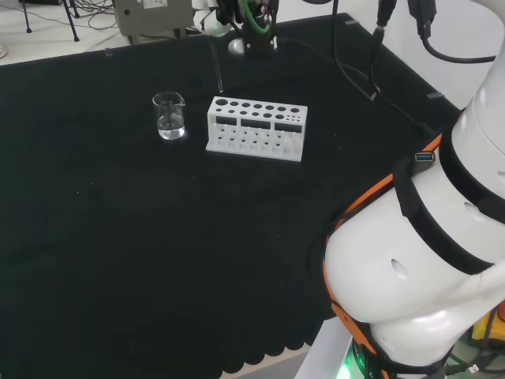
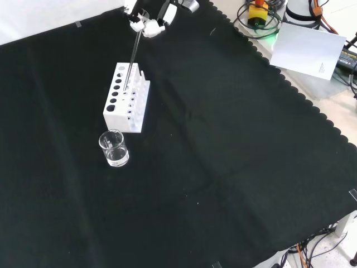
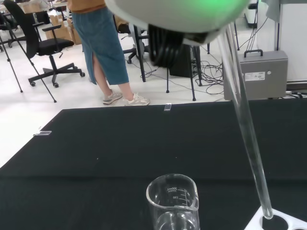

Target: Stir in the beaker to the left of the white test tube rack with the glass rod.

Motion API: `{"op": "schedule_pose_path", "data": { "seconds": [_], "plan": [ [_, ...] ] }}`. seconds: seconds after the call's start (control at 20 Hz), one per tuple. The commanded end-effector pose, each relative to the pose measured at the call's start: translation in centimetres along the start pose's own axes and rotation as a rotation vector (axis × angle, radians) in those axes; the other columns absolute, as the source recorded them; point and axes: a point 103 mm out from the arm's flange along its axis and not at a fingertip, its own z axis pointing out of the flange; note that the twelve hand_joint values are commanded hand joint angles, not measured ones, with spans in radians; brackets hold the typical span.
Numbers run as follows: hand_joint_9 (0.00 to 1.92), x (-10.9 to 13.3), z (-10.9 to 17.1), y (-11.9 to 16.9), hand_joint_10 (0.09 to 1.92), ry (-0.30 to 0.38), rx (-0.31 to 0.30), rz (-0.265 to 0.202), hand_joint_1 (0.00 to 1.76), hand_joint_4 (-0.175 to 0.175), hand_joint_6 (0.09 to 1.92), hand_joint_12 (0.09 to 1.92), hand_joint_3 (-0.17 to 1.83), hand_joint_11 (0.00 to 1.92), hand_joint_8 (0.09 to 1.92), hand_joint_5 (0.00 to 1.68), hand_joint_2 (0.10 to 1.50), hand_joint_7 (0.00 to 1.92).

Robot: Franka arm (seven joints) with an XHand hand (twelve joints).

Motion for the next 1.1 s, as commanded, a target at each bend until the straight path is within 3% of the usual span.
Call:
{"op": "schedule_pose_path", "data": {
  "seconds": [0.05, 0.4, 1.1],
  "plan": [
    [1.55, 0.5, 0.1, 0.0, 1.05, -0.001, 0.008, -0.013, 1.3, -0.175, 0.93, 0.8, 0.91, 1.64, 1.28, 1.05, 0.63, 1.14],
    [1.55, 1.3, 0.3, 1.1, 1.05, 0.018, 0.009, -0.025, 1.3, -0.175, 0.93, 0.8, 0.91, 1.64, 1.28, 1.05, 0.63, 1.14],
    [1.55, 6.5, 0.3, 5.5, 1.04, 0.076, 0.004, -0.174, 1.3, -0.175, 0.91, 0.81, 0.91, 1.64, 1.28, 1.06, 0.62, 1.15]
  ]
}}
